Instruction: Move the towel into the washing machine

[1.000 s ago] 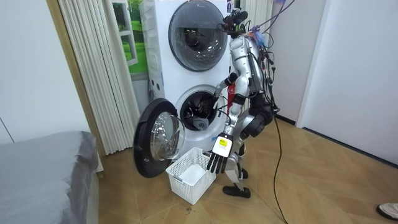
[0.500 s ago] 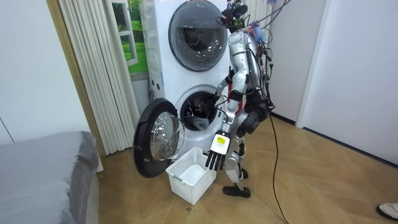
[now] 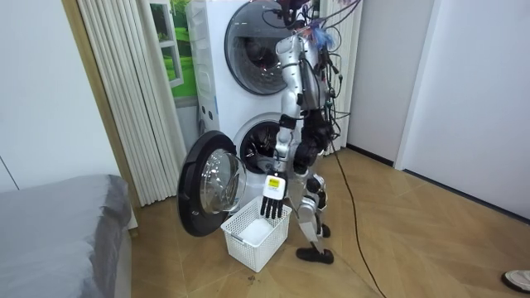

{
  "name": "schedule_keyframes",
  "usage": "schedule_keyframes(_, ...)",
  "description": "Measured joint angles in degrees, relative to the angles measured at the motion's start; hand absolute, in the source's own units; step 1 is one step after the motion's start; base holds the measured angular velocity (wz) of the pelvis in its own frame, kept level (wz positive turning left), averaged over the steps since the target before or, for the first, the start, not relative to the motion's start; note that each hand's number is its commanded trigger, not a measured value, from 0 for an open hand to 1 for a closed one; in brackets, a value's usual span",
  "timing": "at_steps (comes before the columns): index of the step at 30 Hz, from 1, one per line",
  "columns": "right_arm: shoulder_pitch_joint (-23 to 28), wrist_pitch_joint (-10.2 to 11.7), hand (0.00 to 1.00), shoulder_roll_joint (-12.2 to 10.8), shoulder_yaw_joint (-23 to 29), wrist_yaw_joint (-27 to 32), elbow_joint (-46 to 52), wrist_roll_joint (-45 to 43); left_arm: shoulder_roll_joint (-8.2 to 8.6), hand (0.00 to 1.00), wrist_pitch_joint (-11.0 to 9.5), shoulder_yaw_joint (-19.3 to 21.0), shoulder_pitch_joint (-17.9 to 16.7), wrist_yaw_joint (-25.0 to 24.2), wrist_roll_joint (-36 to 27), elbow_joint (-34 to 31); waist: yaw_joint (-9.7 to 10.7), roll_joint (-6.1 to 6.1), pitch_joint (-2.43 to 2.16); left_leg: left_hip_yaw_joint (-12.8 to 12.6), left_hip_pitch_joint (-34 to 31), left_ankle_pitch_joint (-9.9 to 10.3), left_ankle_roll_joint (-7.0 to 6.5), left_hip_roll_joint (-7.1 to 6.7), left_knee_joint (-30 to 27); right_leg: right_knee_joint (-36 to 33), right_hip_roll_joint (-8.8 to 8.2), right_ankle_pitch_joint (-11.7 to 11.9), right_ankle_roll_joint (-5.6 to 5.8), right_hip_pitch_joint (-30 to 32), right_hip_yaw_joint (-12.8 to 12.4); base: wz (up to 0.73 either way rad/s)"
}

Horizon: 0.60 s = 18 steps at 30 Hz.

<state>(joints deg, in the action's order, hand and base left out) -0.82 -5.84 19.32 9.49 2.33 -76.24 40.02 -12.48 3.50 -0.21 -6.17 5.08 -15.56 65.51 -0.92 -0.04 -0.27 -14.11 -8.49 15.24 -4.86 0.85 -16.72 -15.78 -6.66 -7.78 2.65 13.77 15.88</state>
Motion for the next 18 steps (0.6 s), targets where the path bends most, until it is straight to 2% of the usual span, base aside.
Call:
schedule_keyframes(1,1.33,0.11,0.0,-0.86,-1.2,0.08,-0.02,-4.43,0.08,0.0,-0.05,-0.01,-0.09,-0.85,0.0,0.48,0.08,-0.08,0.04,0.0,1.91,-0.17,0.29,0.12,1.4,1.26,0.77,0.06,-0.02,-1.68,-0.34,-0.2)
schedule_keyframes(6,2.35,0.62,0.0,-4.42,-3.3,0.08,0.02,-15.28,0.1,0.0,0.21,0.19,-1.68,-2.22,0.03,0.99,0.7,0.02,0.4,0.56,7.21,-0.63,1.07,0.58,3.92,3.59,2.38,0.12,-0.13,-6.05,-1.81,-0.2)
schedule_keyframes(8,2.91,0.85,0.0,-5.18,-3.35,0.09,0.1,-15.97,0.17,0.0,0.73,0.42,-2.35,-2.23,0.03,0.86,1.02,0.17,0.38,0.84,8.68,-0.75,1.27,0.66,4.7,4.54,2.75,0.12,-0.14,-7.49,-2.1,-0.06)
schedule_keyframes(10,3.9,0.84,0.0,-5.84,-3.93,0.11,0.86,-16.22,0.69,0.0,2.1,2.17,-2.95,-2.04,0.04,0.69,0.91,0.27,0.48,1.22,10.49,-1.09,1.84,0.67,5.66,5.52,3.2,0.12,-0.14,-9.29,-2.83,-0.05)
schedule_keyframes(12,4.89,0.82,0.0,-6.26,-4.79,0.01,1.24,-16.78,0.8,0.0,2.71,2.59,-4.16,-2.02,0.07,0.49,0.9,0.18,0.52,1.64,11.88,-1.1,1.86,0.68,5.53,6.71,3.41,0.13,-0.15,-11.55,-3.26,-0.04)
schedule_keyframes(15,5.54,0.79,0.0,-6.71,-5.88,0.01,1.17,-18.34,1.87,0.0,3.05,4.09,-5.73,-1.58,0.7,-0.36,0.93,0.3,0.5,1.81,13.72,-1.12,1.9,0.84,5.88,7.22,3.83,0.13,-0.16,-13.24,-3.11,-0.06)
schedule_keyframes(17,5.57,0.79,0.0,-7.76,-6.02,-0.02,1.18,-18.54,2.31,0.0,3.67,4.66,-5.83,-1.28,1.83,-0.35,1.02,-0.15,0.62,1.61,14.04,-1.22,2.15,0.8,4.96,7.49,3.71,0.15,-0.18,-14.13,-3.43,0.0)
schedule_keyframes(18,5.65,0.77,0.0,-8.81,-6.29,-0.02,1.35,-19.21,2.38,0.0,3.79,4.8,-5.87,-1.06,2.39,-0.33,1.18,-1.73,1.08,1.57,11.84,-0.99,3.2,0.35,-0.81,8.36,1.97,0.25,-0.27,-15.46,-6.62,0.1)
